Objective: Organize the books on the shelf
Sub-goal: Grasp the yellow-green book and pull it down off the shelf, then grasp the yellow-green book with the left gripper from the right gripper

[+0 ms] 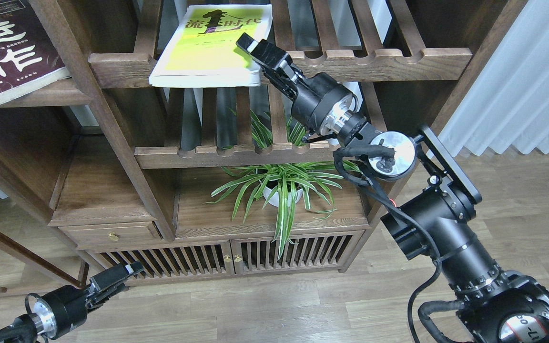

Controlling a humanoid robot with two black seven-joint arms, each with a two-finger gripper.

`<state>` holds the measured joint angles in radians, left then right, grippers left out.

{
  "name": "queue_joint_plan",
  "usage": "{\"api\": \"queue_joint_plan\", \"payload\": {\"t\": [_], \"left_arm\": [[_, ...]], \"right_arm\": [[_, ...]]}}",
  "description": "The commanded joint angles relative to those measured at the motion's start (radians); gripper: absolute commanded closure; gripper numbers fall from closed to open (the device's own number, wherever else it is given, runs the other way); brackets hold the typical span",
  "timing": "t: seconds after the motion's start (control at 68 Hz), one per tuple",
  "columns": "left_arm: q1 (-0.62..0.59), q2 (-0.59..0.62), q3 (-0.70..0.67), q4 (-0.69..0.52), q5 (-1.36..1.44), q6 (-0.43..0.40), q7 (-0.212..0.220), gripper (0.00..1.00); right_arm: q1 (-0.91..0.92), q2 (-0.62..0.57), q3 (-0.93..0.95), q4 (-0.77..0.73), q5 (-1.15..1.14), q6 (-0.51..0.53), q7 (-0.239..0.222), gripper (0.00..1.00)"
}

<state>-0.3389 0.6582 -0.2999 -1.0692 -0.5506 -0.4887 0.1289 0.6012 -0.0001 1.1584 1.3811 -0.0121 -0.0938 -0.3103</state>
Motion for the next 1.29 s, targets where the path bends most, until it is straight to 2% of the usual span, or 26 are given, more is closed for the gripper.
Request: {"api": "queue_joint_plan", "payload": {"t": [0.0, 0.162, 0.353, 0.456, 0.647, 0.735, 0.867, 0.941, 1.117, 1.279], "left_arm": [[0.0, 0.001, -0.002, 0.0, 0.001, 0.0, 0.0, 0.0], [-0.002, 0.001, -0.013, 0.0, 0.0, 0.0, 0.0, 0.0], [-0.003, 0.001, -0.097, 0.0, -0.012, 0.0, -0.002, 0.0], [-0.002, 0.001, -0.203, -0.012, -0.015, 0.0, -0.015, 0.0], [-0.003, 0.001, -0.298, -0.08, -0.017, 0.0, -0.021, 0.01], [-0.005, 0.003, -0.324, -0.136, -0.018, 0.0, -0.037, 0.01], [-0.003, 0.008, -0.347, -0.282, -0.037, 0.0, -0.12, 0.01], [-0.006, 0.008, -0.355, -0.333, -0.052, 0.0, -0.143, 0.02], [-0.005, 0.009, -0.367, -0.446, -0.058, 0.0, -0.146, 0.02], [-0.005, 0.011, -0.374, -0.477, -0.058, 0.0, -0.149, 0.03]], "right_arm": [[-0.004, 0.0, 0.003, 0.003, 0.003, 0.032, -0.053, 0.97], [-0.035, 0.0, 0.003, 0.009, 0.02, 0.091, -0.096, 0.97], [-0.164, 0.0, 0.003, 0.019, 0.063, 0.293, -0.178, 0.97], [-0.251, 0.0, -0.002, 0.027, 0.11, 0.423, -0.178, 0.97], [-0.373, 0.0, -0.032, 0.029, 0.165, 0.574, -0.178, 0.97], [-0.4, 0.0, -0.057, 0.027, 0.185, 0.583, -0.178, 0.97], [-0.417, 0.0, -0.078, 0.016, 0.19, 0.583, -0.178, 0.97], [-0.417, 0.0, -0.086, 0.012, 0.19, 0.583, -0.178, 0.97], [-0.417, 0.0, -0.088, 0.006, 0.187, 0.583, -0.178, 0.97], [-0.416, 0.0, -0.086, -0.01, 0.185, 0.583, -0.178, 0.97]]}}
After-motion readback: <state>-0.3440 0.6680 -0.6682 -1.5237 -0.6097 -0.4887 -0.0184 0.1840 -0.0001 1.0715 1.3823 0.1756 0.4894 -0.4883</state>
